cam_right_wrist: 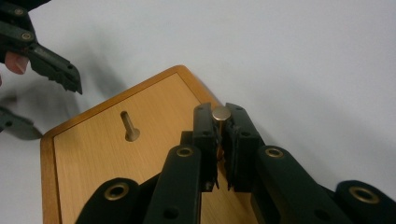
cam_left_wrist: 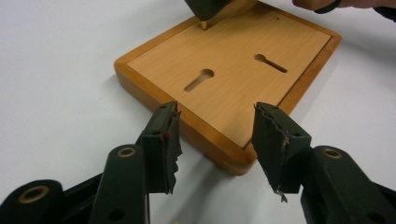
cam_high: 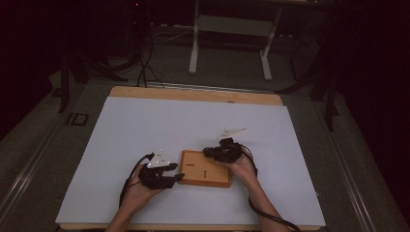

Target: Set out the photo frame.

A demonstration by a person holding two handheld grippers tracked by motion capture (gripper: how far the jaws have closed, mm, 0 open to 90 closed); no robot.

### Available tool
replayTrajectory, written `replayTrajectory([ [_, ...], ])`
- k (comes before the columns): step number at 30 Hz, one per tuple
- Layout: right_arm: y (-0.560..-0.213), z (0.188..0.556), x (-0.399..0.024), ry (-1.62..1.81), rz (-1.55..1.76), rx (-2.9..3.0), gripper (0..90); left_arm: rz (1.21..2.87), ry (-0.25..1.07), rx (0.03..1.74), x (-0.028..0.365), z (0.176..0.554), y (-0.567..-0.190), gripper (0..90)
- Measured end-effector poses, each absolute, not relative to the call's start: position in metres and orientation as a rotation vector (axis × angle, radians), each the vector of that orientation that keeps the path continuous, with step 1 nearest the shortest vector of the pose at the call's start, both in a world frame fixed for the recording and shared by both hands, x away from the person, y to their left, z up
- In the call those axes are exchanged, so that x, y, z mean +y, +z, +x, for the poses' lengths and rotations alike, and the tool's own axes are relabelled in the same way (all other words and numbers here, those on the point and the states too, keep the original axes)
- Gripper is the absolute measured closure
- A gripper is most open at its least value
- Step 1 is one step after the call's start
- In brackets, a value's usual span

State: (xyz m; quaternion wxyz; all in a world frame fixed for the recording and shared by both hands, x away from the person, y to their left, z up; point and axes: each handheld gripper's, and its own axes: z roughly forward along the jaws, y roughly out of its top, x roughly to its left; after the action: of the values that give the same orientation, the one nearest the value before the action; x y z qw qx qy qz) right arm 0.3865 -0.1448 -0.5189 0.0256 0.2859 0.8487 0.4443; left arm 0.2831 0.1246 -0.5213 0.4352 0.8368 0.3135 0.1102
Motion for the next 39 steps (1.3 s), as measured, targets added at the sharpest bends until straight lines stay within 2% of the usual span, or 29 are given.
replayTrajectory([
  [7, -0.518, 0.391, -0.145, 1.375, 0.898, 2.639, 84.0, 2.115, 0.3, 0.747, 0.123, 0.281, -0.522, 47.3],
  [16, -0.518, 0.395, -0.145, 1.385, 0.911, 2.656, 83.9, 2.175, 0.319, 0.709, 0.119, 0.281, -0.527, 35.9],
  [39, -0.517, 0.401, -0.146, 1.385, 0.928, 2.699, 83.7, 2.306, 0.467, 0.684, 0.109, 0.284, -0.539, 26.7],
])
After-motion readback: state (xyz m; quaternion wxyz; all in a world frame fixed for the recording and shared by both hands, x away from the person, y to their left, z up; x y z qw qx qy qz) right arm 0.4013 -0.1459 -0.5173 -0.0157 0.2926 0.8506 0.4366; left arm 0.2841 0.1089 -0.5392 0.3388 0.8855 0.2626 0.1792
